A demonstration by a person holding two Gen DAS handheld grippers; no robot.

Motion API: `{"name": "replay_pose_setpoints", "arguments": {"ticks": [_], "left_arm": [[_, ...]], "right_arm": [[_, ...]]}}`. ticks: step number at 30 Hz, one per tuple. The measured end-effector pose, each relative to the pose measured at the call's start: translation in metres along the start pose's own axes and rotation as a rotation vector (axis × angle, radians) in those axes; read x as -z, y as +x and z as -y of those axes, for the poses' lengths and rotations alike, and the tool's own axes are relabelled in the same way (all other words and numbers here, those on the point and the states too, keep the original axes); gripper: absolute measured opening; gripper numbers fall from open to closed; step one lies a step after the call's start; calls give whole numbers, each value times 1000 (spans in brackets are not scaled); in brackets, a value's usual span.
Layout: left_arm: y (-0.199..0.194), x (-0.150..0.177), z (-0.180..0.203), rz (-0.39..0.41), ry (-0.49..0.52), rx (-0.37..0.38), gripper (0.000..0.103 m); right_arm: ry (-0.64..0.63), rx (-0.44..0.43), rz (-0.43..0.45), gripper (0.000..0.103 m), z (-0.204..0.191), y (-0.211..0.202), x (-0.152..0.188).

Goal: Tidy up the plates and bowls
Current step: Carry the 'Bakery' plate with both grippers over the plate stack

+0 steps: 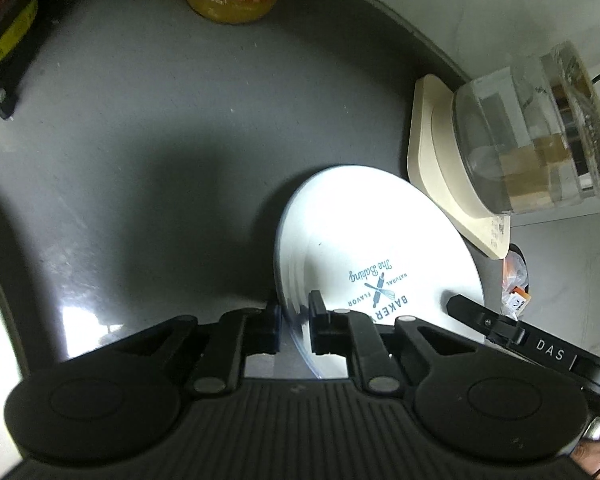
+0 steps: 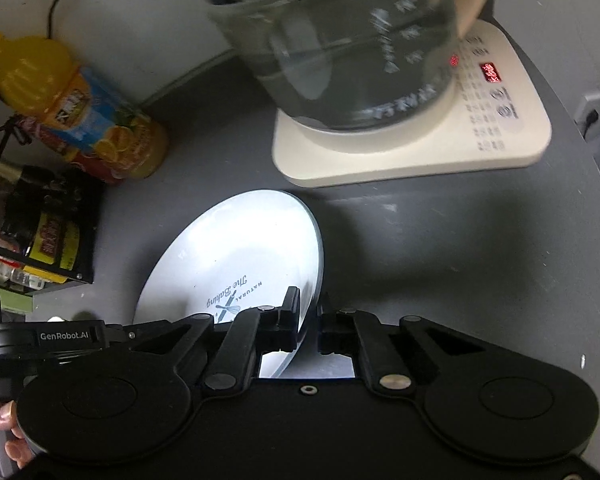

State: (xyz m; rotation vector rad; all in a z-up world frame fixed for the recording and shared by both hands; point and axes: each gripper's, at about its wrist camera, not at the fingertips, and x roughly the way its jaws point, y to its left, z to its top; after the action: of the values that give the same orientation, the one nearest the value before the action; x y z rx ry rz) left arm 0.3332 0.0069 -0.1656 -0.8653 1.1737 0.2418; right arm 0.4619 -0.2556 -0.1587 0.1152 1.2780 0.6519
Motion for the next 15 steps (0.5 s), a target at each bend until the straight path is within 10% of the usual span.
{"name": "replay_pose_setpoints", "arguments": {"ticks": [15], "left_arm": [[-69,11,-45,78,-5,8,11]], "right_arm": [[-67,-62,59,8,-63,-9,16]]}}
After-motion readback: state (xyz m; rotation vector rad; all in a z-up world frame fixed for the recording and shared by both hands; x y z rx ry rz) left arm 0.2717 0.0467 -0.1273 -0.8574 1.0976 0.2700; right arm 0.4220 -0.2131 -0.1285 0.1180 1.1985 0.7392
